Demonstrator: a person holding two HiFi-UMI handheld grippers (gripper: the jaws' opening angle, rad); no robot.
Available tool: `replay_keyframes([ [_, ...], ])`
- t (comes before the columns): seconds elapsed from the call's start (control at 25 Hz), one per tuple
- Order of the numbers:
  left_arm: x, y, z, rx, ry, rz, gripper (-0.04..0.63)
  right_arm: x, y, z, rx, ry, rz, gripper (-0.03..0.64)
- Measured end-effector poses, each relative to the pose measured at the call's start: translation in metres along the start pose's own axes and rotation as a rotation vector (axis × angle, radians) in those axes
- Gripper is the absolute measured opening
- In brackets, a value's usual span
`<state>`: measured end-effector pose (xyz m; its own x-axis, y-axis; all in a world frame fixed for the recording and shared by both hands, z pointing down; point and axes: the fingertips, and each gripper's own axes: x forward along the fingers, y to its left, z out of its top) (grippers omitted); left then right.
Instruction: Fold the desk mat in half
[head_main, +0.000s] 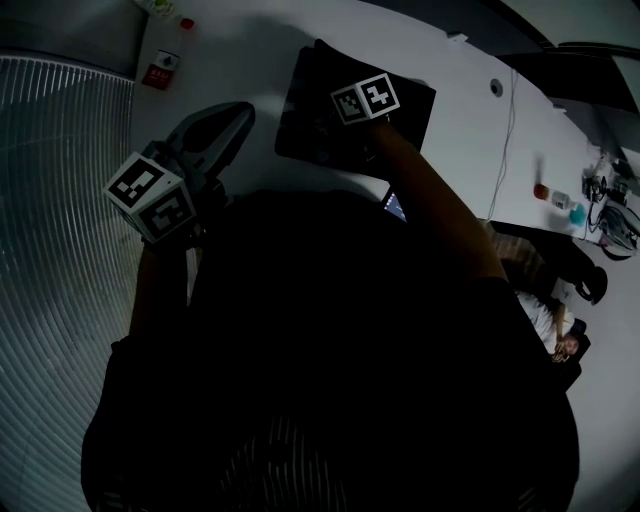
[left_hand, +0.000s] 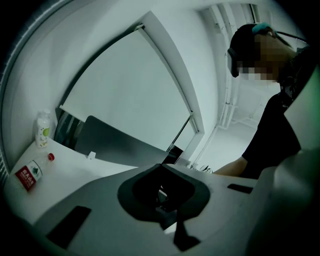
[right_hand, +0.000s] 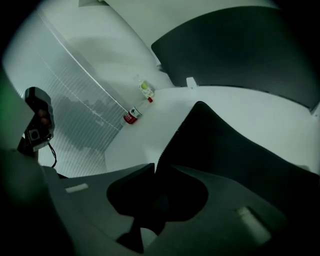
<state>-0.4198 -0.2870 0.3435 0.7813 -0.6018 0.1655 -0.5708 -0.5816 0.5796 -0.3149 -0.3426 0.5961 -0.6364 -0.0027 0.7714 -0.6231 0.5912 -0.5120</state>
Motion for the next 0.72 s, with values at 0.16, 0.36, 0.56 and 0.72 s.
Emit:
replay_keyframes([
  [0.16,-0.002,0.007,-0.005,-0.011,0.004,0.024,0.009,0.005,0.035,0.014,0.069,-0.067,0.191,0.081],
  [0.36,-0.003,0.005,-0.004,0.022,0.03,0.026,0.009,-0.054,0.081,0.062,0.029,-0.298,0.309,0.048],
  [0.56,0.021,-0.026,0.021,0.192,0.029,-0.041,0.008,-0.153,0.143,0.079,-0.271,-0.493,0.274,0.003],
  [0.72,0.074,-0.07,0.023,0.185,-0.004,-0.135,0.009,-0.219,0.138,0.057,-0.301,-0.632,0.2,0.002],
])
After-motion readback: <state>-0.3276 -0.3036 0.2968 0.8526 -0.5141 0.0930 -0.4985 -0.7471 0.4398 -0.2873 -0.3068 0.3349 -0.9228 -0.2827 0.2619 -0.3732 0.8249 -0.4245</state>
